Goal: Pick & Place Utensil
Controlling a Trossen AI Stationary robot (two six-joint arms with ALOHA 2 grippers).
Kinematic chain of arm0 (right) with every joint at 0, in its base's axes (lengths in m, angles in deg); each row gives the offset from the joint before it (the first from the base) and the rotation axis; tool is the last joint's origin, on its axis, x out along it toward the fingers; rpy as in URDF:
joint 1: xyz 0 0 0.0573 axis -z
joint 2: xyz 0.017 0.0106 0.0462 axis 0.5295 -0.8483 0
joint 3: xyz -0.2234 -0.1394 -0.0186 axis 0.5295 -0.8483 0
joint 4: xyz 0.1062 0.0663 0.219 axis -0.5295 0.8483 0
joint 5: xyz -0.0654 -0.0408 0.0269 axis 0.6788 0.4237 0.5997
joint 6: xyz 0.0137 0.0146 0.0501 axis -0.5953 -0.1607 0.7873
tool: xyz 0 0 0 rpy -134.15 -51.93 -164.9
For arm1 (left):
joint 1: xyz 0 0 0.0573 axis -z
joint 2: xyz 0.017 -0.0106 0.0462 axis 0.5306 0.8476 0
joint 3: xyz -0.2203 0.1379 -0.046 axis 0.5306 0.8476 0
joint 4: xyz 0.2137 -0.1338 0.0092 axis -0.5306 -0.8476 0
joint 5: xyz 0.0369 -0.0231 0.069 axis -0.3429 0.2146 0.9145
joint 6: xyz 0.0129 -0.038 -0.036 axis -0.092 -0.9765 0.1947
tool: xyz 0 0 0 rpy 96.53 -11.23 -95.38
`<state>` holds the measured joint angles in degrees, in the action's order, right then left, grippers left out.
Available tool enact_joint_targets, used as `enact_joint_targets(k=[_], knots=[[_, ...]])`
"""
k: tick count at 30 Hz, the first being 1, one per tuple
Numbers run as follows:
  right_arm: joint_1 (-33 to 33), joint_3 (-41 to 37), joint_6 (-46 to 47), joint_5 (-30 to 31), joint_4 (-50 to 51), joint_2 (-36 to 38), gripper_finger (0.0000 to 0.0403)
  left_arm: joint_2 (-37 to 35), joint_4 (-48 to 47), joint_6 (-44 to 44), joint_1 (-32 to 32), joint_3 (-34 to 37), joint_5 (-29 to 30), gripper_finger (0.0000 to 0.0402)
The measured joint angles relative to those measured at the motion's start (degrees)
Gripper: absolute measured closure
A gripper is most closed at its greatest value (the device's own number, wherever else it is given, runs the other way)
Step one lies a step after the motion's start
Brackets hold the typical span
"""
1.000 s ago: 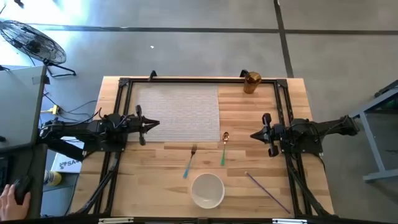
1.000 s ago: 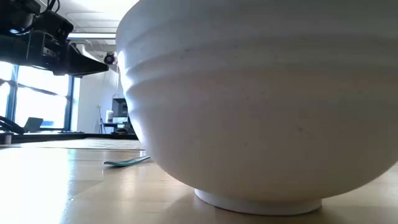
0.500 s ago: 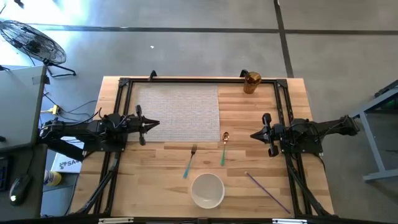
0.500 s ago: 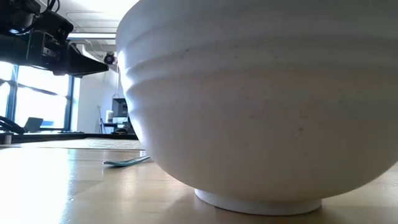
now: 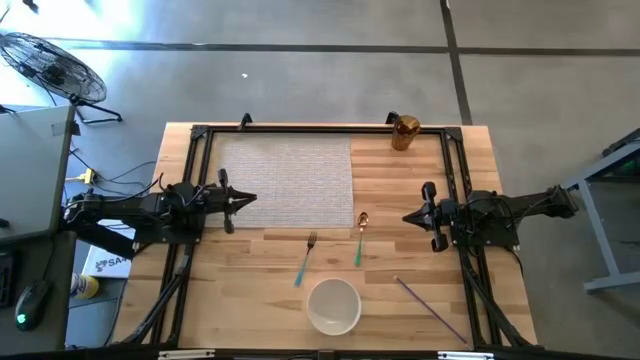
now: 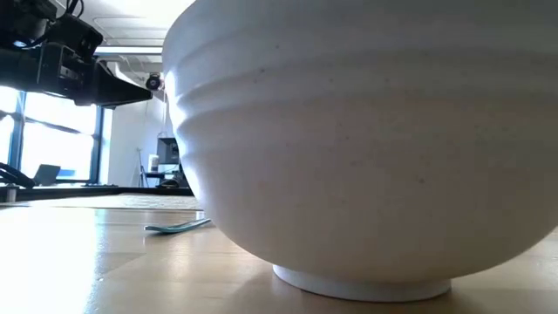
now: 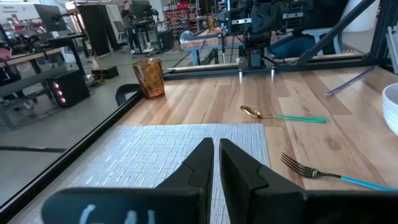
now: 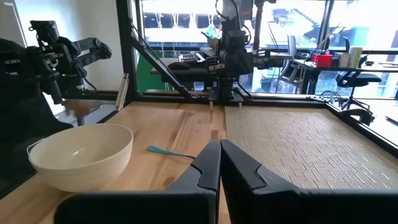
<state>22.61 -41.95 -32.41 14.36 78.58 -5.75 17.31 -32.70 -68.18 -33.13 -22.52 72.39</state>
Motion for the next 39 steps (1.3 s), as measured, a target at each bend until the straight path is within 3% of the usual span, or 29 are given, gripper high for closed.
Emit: enact_joint_targets(k=[11, 17, 28, 35, 39], knots=[[0.00, 0.01, -0.11, 0.19, -0.20, 0.01, 0.0399, 0.00, 0.02, 0.00, -0.01, 0.00, 0.00, 0.0378], [0.02, 0.00, -6.05, 8.80, -4.59, 0.01, 0.0402, -0.01, 0.00, 0.00, -0.01, 0.00, -0.01, 0.0378], [0.02, -0.01, -2.89, 13.44, -11.04, -0.01, 0.0400, -0.01, 0.01, 0.00, -0.01, 0.02, -0.02, 0.0378], [0.02, -0.01, 5.52, 15.03, -19.32, 0.01, 0.0400, 0.00, 0.02, 0.00, -0.02, 0.00, -0.02, 0.0378], [0.02, 0.01, 3.67, 17.71, -23.11, -0.01, 0.0401, -0.01, 0.01, 0.00, 0.00, 0.01, -0.02, 0.0378]])
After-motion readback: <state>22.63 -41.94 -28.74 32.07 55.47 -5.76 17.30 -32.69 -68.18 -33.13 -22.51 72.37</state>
